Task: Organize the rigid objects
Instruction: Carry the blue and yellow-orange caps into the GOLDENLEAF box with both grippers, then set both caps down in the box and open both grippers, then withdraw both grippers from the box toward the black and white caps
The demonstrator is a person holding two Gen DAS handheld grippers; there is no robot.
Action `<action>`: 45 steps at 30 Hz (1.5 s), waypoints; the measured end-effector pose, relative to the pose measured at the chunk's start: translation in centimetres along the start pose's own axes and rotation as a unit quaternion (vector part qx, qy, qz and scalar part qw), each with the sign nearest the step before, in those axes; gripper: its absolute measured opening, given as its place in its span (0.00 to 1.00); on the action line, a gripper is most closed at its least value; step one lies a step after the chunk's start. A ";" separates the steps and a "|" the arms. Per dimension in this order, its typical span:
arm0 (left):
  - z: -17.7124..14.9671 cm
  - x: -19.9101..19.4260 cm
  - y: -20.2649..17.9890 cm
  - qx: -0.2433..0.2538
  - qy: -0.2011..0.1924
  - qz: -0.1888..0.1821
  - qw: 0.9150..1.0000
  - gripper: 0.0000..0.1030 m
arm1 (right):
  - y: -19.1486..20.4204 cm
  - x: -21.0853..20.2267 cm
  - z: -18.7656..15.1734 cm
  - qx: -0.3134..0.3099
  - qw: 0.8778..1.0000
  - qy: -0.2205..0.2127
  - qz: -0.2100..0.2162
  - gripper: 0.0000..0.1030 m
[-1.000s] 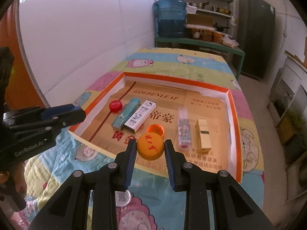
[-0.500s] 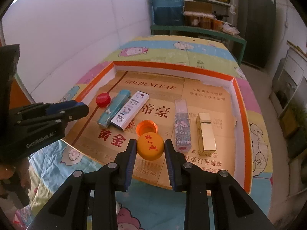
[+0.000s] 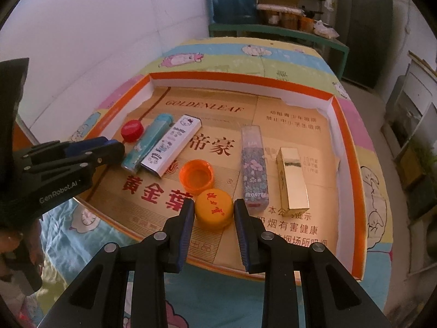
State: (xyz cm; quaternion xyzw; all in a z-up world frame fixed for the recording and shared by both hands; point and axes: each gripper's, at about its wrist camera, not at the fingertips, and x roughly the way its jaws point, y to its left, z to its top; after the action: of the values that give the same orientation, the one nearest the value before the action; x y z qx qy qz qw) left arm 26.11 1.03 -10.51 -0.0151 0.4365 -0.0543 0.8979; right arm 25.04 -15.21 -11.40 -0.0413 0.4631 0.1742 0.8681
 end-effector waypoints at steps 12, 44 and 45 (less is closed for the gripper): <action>-0.3 0.1 -0.3 0.008 -0.002 -0.001 1.000 0.30 | -0.2 0.0 0.0 0.002 1.000 0.000 -0.001 0.30; -1.2 -4.6 -1.4 0.018 -0.036 -0.005 0.999 0.47 | 0.4 -4.3 -0.7 0.014 0.999 -0.031 -0.010 0.38; -1.3 -4.9 -1.5 0.018 -0.037 -0.005 0.999 0.47 | 0.5 -4.5 -0.8 0.014 0.999 -0.032 -0.010 0.38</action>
State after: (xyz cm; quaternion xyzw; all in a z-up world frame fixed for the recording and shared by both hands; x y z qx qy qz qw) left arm 22.02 0.13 -7.38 -0.0029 0.4020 -0.0660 0.9133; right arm 21.93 -16.14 -8.16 -0.0287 0.4367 0.1601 0.8848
